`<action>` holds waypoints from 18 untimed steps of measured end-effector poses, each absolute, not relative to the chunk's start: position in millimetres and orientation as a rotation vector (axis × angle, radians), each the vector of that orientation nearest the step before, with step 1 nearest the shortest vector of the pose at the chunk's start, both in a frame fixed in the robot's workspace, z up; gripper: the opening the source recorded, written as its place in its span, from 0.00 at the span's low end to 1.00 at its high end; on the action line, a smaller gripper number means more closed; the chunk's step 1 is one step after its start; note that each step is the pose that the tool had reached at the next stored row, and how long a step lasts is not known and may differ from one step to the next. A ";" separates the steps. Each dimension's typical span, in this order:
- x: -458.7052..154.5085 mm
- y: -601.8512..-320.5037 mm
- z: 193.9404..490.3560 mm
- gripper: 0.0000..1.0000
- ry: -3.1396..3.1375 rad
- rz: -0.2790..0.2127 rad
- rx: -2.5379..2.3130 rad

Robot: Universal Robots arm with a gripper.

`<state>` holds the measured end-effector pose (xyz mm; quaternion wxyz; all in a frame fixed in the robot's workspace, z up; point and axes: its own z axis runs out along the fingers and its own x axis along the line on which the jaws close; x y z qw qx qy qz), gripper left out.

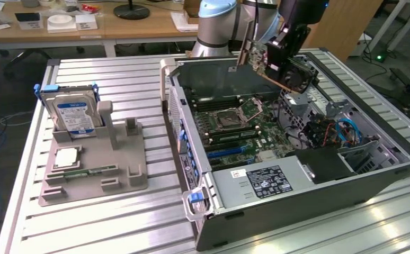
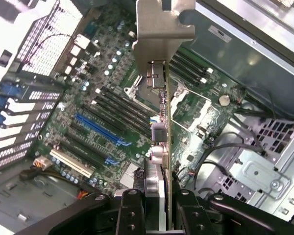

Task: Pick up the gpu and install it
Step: 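Insert the gpu into the slot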

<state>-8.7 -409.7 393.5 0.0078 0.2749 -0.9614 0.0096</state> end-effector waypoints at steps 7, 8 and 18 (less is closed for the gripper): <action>-8.7 -409.7 393.5 0.28 -2.959 0.031 1.010; -8.7 -409.7 393.5 0.28 -2.953 0.032 1.030; -8.7 -409.7 393.5 0.28 -2.869 0.033 1.249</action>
